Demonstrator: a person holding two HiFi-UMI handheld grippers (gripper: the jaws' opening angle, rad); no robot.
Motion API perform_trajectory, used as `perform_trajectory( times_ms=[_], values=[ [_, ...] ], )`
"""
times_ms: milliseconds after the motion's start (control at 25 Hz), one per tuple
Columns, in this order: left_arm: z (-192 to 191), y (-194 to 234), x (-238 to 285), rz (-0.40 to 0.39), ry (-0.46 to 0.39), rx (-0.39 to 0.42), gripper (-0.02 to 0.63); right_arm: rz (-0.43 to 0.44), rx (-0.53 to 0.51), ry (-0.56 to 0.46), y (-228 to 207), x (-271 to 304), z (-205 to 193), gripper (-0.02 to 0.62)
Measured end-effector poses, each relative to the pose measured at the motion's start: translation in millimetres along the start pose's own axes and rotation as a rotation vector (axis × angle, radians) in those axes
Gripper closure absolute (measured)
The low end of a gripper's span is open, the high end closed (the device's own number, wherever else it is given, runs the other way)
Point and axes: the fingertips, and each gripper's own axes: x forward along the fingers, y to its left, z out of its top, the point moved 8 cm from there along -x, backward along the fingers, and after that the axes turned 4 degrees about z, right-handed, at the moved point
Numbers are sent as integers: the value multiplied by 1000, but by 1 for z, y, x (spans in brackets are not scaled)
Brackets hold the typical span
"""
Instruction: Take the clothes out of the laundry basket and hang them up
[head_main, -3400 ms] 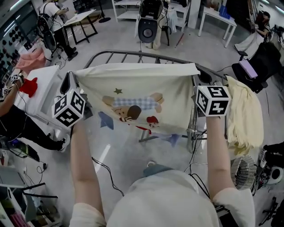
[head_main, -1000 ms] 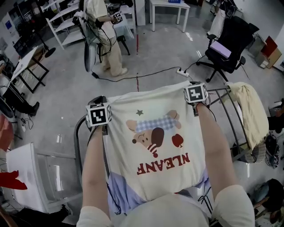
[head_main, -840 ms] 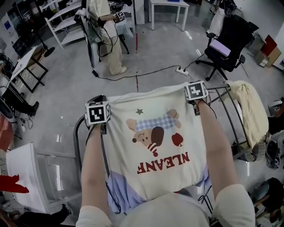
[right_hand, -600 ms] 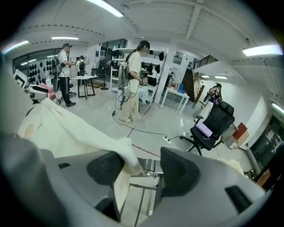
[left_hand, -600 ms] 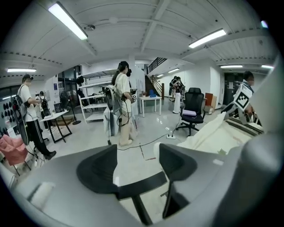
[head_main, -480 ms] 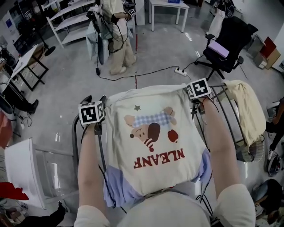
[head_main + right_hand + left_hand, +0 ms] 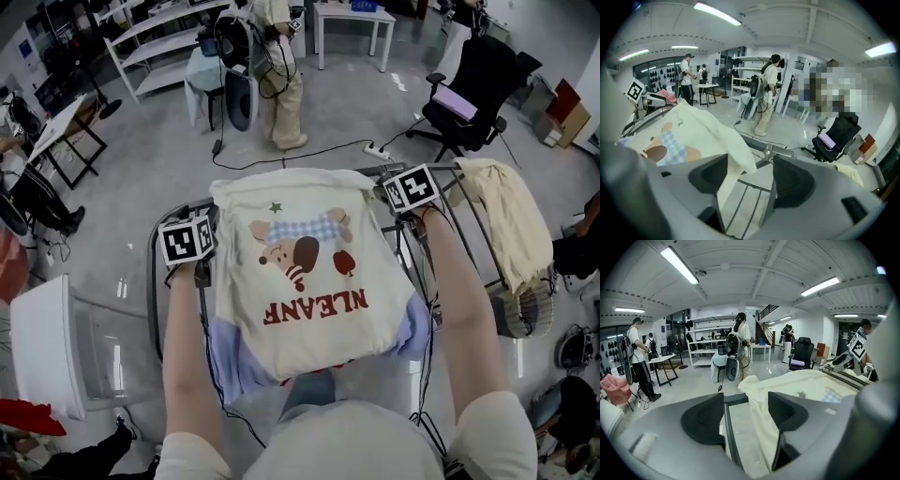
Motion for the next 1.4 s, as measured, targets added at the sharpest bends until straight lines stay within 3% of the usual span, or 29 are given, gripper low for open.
perform_trajectory(
  times_ms=[240, 560, 960, 1240, 1400],
  values=[
    [-12, -25, -52, 0, -61, -9, 324, -52, 47, -138, 10, -45, -18, 318],
    [-53, -68, -143, -35, -133, -7, 347, 35, 70, -304, 59, -124, -84, 325],
    [-126, -93, -259, 48, -203, -39, 348, 46, 76, -319, 109, -206, -199, 336],
    [-184, -91, -323, 89, -273, -157, 348, 22, 159, -323, 135, -225, -272, 351],
    [-237, -91, -335, 109, -241, -232, 348, 5, 216, -307, 145, -220, -308, 354]
  ],
)
